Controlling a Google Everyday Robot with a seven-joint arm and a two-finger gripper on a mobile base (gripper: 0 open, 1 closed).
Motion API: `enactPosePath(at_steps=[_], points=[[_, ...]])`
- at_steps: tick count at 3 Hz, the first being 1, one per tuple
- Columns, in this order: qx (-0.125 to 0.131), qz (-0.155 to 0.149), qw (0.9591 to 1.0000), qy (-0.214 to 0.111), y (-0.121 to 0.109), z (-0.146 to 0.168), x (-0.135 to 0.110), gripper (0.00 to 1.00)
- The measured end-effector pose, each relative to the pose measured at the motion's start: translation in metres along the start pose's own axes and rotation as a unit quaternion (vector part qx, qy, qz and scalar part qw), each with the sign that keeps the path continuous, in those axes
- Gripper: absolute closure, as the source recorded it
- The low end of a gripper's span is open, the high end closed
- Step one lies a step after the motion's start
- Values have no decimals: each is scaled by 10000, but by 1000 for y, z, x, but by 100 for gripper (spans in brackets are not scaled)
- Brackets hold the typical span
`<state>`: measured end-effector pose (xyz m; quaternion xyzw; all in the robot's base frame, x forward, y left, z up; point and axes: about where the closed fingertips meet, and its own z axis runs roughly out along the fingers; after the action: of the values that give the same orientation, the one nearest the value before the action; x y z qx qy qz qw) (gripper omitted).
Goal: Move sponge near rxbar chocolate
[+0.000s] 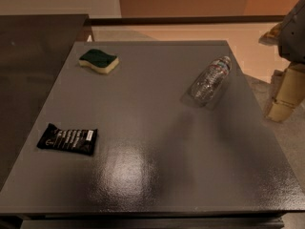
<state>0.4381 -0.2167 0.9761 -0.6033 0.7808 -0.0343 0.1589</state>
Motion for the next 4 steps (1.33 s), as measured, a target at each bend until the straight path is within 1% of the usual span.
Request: enactPosePath(at_steps=[1, 2, 3, 4], points=[[1, 0, 10000, 0, 0, 0, 0, 0], [-90, -201, 9998, -20, -3, 8, -17, 0], [-242, -507, 9984, -93, -1, 29, -51, 0], [-351, -711, 9967, -157, 7, 54, -94, 0]])
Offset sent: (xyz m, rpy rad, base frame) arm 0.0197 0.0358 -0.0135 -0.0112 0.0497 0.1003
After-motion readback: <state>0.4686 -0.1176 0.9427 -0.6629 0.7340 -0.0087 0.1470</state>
